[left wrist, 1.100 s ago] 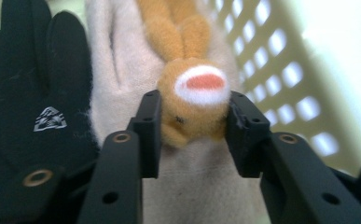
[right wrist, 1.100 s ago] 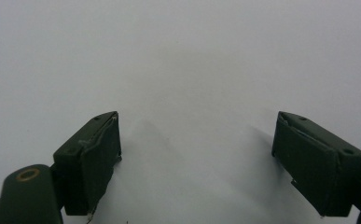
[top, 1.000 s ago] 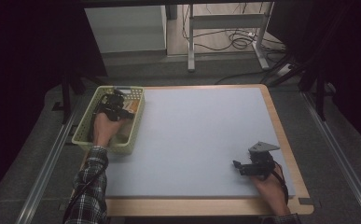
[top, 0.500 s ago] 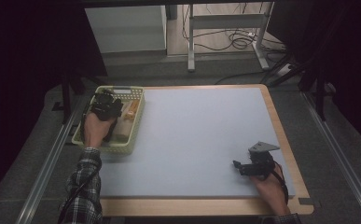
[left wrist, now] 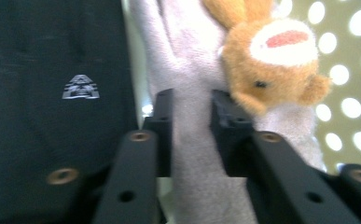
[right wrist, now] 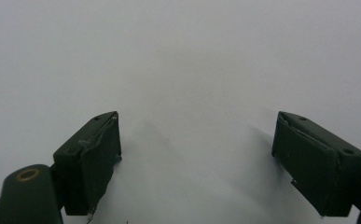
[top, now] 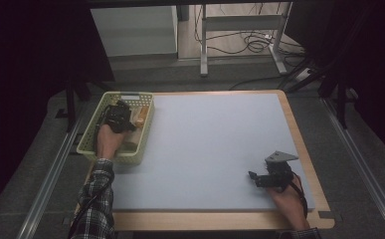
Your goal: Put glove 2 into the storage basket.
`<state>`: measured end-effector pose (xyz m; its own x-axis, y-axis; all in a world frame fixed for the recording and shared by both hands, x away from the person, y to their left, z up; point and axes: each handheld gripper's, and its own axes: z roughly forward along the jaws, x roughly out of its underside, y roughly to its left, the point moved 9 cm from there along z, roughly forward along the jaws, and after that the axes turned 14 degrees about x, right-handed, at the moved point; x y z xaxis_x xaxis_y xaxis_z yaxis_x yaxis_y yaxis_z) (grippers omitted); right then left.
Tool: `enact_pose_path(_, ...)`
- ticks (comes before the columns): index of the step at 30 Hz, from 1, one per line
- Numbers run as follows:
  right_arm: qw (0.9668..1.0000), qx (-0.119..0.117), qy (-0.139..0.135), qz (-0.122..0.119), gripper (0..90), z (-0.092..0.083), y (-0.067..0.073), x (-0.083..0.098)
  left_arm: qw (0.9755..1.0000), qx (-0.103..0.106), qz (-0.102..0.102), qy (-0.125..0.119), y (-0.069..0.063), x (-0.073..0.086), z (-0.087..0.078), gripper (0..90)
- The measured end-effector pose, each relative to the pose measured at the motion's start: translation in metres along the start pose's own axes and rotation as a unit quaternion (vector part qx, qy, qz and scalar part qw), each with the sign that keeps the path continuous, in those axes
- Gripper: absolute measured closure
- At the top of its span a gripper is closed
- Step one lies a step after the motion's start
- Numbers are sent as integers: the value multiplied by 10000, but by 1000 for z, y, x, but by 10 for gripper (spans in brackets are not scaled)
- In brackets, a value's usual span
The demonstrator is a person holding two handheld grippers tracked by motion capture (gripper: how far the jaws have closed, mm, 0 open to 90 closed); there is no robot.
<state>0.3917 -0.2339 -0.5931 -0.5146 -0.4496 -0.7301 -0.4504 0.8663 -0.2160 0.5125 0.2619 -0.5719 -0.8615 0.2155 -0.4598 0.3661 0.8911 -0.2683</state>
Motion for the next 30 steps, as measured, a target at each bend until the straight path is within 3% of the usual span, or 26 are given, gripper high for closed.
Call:
enact_pose_path(5, 10000, 1, 0, 0, 151, 0, 0, 0, 9995, -170, 31, -266, 5, -1, -16, 505)
enact_pose_path(11, 10000, 3, 0, -1, 151, 0, 0, 0, 9981, -140, 86, -595, 4, -1, -32, 376)
enact_pose_path(22, 10000, 5, -1, -1, 151, 0, 0, 0, 9945, 306, 183, -983, -7, 5, -48, 183)
enact_pose_path(30, 10000, 7, 0, 3, 151, 0, 0, 0, 9918, 442, 463, -1110, -20, 12, -61, 69)
